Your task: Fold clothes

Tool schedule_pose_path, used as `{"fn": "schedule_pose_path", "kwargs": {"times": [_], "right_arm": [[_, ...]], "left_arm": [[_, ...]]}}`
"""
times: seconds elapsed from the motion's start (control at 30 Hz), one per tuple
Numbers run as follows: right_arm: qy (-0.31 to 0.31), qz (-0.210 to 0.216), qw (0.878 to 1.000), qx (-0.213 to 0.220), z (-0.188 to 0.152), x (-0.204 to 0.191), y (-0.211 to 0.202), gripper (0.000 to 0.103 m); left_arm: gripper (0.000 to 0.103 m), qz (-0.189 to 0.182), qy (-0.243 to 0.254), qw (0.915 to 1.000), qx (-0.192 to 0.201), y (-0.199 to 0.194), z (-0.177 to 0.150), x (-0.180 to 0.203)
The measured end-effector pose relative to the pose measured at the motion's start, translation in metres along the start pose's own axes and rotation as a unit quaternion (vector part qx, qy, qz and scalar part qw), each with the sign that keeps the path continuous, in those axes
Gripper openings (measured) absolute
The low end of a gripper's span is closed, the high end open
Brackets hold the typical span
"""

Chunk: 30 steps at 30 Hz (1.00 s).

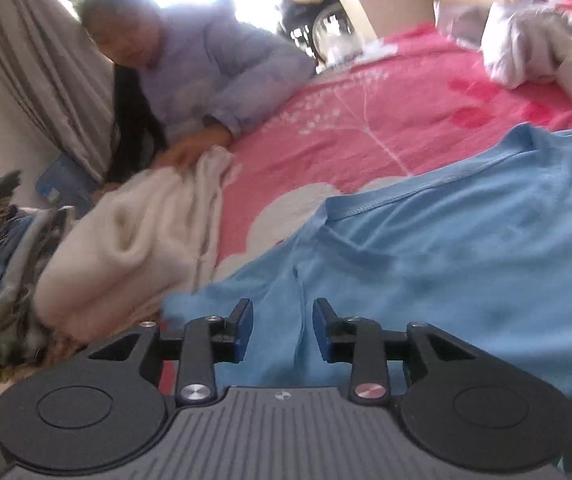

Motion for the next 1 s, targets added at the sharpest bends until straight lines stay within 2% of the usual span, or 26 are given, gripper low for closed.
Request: {"fn": "schedule_pose_path", "kwargs": {"times": [0.1, 0.17, 0.23, 0.27, 0.47, 0.53, 0.67, 0.77, 0.8, 0.87, 0.93, 1.0], "right_arm": [[-0.018, -0.002, 1.000, -0.022, 0.007, -0.005, 0.026, 0.037], [-0.024, -0.007, 1.000, -0.017, 0.007, -0.006, 0.029, 0.034], [-0.029, -0.013, 0.999, -0.008, 0.008, -0.007, 0.031, 0.010], [-0.031, -0.016, 0.999, -0.004, 0.008, -0.007, 0.032, 0.004], [-0.059, -0.055, 0.995, 0.056, 0.014, -0.005, 0.025, 0.003], [-0.054, -0.061, 0.995, 0.061, 0.015, 0.002, 0.032, 0.003], [-0.064, -0.052, 0.996, 0.043, 0.012, 0.009, 0.048, 0.005], [-0.071, -0.056, 0.993, 0.070, 0.016, 0.005, 0.034, 0.016], [-0.074, -0.058, 0.992, 0.084, 0.019, 0.003, 0.027, 0.016], [-0.101, -0.033, 0.990, 0.096, 0.022, -0.011, 0.015, 0.016], [-0.146, 0.020, 0.986, 0.071, 0.023, -0.033, 0.015, 0.016], [-0.206, 0.043, 0.977, 0.043, 0.021, -0.056, 0.022, 0.018]], "left_arm": [[0.037, 0.002, 0.006, 1.0000, 0.004, -0.001, -0.002, 0.000], [0.037, 0.004, 0.010, 0.9999, 0.006, -0.001, -0.004, -0.001], [0.035, 0.010, 0.016, 0.9998, 0.009, -0.001, -0.006, 0.000], [0.034, 0.013, 0.019, 0.9997, 0.012, -0.001, -0.007, 0.000], [0.031, 0.030, 0.022, 0.9991, 0.020, -0.003, -0.013, 0.002], [0.030, 0.032, 0.022, 0.9990, 0.020, -0.004, -0.014, 0.002], [0.031, 0.033, 0.027, 0.9988, 0.024, -0.005, -0.016, 0.002], [0.031, 0.031, 0.026, 0.9988, 0.027, -0.006, -0.017, 0.000], [0.031, 0.029, 0.023, 0.9989, 0.028, -0.006, -0.018, 0.000], [0.031, 0.024, 0.015, 0.9991, 0.030, -0.008, -0.019, -0.002], [0.030, 0.020, 0.015, 0.9991, 0.033, -0.008, -0.021, -0.002], [0.030, 0.023, 0.024, 0.9987, 0.038, -0.008, -0.023, 0.000]]}}
Point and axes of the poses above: each gripper's, at about its wrist camera, not at the fingertips, and y roughly the way its jaws point, x to its right, z to its top, the point moved 4 cm from there along y, roughly the way its jaws point, and after that the axes turned 11 degrees about -y, right-handed, at the moved point
